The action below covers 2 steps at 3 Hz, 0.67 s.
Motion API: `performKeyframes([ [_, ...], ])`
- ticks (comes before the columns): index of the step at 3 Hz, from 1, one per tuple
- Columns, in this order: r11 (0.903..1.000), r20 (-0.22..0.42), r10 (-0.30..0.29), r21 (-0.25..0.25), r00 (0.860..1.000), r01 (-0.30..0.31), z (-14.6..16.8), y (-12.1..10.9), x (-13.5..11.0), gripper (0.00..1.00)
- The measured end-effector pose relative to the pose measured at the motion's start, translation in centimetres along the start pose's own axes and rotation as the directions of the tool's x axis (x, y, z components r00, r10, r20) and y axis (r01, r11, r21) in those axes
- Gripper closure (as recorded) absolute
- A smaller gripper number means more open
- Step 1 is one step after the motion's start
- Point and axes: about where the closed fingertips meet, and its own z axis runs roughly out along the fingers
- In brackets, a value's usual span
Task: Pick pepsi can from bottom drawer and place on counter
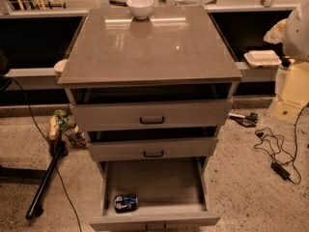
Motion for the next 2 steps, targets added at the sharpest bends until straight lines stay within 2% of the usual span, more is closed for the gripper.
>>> performKeyframes([
  [1,1.0000,0.000,0.000,0.000,1.000,0.000,0.0,0.0,0.0,0.00],
  [2,0.9998,0.026,0.005,-0.020,1.000,-0.005,1.2,0.0,0.1,0.00],
])
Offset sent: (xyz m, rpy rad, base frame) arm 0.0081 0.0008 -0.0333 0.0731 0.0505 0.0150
